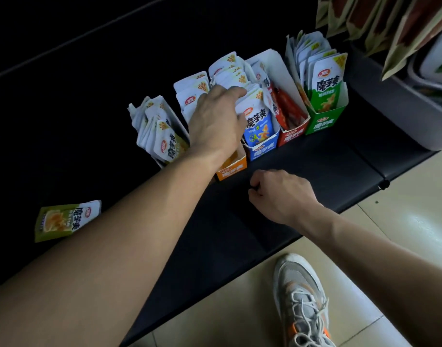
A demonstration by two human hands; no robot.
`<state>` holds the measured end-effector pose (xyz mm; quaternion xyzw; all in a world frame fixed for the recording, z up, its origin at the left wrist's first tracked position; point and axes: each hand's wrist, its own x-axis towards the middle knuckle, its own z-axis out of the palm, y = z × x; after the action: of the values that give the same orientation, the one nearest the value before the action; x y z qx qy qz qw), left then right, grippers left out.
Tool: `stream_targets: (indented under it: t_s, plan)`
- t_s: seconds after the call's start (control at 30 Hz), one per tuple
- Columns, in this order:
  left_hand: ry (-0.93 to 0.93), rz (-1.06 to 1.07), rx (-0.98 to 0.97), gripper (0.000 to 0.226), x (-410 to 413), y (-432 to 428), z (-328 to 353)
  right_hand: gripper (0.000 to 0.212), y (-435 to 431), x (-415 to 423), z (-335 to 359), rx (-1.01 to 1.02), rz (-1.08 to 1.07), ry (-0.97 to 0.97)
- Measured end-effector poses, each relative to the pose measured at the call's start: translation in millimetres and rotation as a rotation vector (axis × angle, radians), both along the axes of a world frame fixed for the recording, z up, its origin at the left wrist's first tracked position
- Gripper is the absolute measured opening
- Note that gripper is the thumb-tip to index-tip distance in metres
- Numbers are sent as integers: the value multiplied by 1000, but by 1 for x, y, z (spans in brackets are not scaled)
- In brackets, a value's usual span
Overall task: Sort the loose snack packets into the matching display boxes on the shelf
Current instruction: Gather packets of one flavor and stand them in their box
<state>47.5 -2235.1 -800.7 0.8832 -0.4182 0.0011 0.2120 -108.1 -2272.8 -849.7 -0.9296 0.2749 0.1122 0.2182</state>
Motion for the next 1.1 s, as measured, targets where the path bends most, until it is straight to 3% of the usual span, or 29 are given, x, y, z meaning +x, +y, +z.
stream_targets:
  t_s: [0.13,0.23,0.37,0.53,0.63,0.8,0.9,0.97,1.1]
  plan:
    - [80,-130,-29,37,-8,70,32,20,47,17,8,76,102,-99]
    - [154,-228,171,15,-6,170,42,22,96,32,11,216,257,-116]
    - [336,142,254,10,1,302,18,26,158,54,1,324,436,-126]
    - [445,590,114,18,-5,401,-23,48,218,86,-15,155,672,-163]
    - [449,702,5,24,-7,417,-49,60,231,110,-24,51,757,-114]
    - [436,651,-57,22,8,408,-64,78,235,138,-33,-98,749,-58]
    - [379,486,148,50,22,400,-62,69,238,147,-27,-105,759,-15]
    - [390,411,265,70,27,395,-63,78,241,155,-20,-129,752,13]
    - [326,395,388,81,32,394,-73,87,245,170,-11,-136,734,124]
